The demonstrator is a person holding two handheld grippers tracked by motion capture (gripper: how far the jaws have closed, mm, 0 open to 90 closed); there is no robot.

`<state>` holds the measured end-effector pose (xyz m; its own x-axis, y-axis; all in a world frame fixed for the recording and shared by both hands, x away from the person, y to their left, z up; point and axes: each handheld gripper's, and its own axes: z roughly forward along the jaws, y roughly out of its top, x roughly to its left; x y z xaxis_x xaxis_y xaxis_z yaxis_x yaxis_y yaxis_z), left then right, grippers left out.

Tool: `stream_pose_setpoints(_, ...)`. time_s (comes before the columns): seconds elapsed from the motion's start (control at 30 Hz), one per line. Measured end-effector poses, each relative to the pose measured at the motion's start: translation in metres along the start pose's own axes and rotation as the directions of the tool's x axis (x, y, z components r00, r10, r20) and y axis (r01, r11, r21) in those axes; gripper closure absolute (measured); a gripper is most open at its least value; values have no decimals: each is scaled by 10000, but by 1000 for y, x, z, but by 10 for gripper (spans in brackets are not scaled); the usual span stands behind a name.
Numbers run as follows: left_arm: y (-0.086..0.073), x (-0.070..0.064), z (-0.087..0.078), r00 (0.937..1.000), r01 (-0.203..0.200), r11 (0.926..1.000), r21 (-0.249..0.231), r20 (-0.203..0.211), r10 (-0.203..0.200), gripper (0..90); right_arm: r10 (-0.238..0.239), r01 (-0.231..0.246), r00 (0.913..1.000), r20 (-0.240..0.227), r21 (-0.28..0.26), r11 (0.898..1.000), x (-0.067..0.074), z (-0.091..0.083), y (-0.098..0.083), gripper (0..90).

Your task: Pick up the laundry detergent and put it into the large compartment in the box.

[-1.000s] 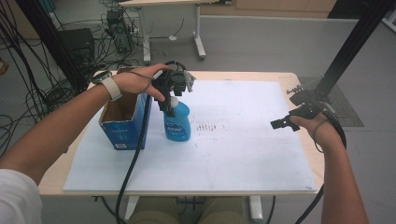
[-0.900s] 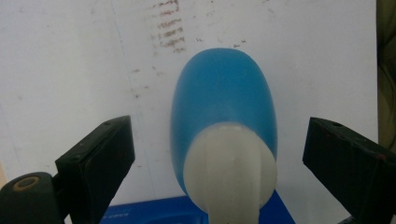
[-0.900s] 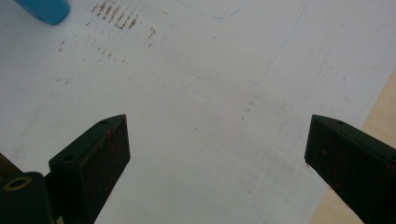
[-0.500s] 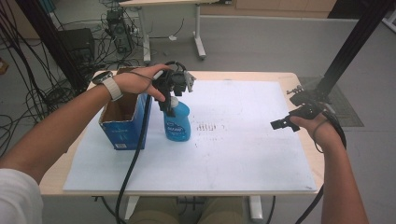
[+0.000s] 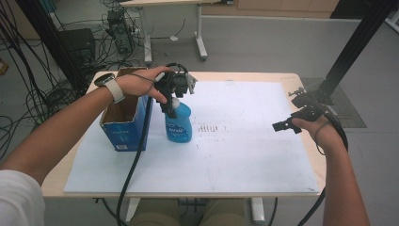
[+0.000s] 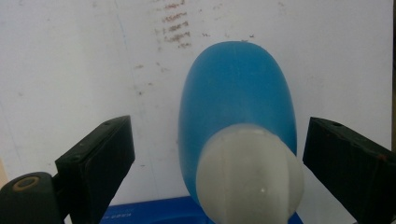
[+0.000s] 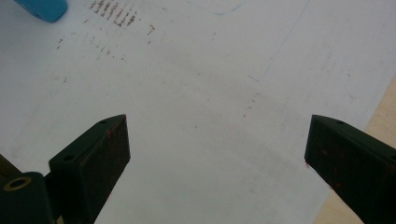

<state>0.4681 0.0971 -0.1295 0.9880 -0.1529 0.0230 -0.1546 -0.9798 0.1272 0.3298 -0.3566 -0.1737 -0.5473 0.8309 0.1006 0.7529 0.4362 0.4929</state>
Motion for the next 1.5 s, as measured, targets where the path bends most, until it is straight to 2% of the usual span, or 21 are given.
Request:
stream_pose_setpoints(1.0, 12, -1, 27, 9997, -217, 9983, 533, 159, 209, 105, 124, -123, 9999, -94, 52, 9999, -4, 4, -6, 67)
stream_pose_setpoints(1.5, 14, -5, 27, 9994, -348, 9974, 635, 29, 347, 164, 114, -113, 9999, -107, 26, 9999, -4, 5, -6, 67)
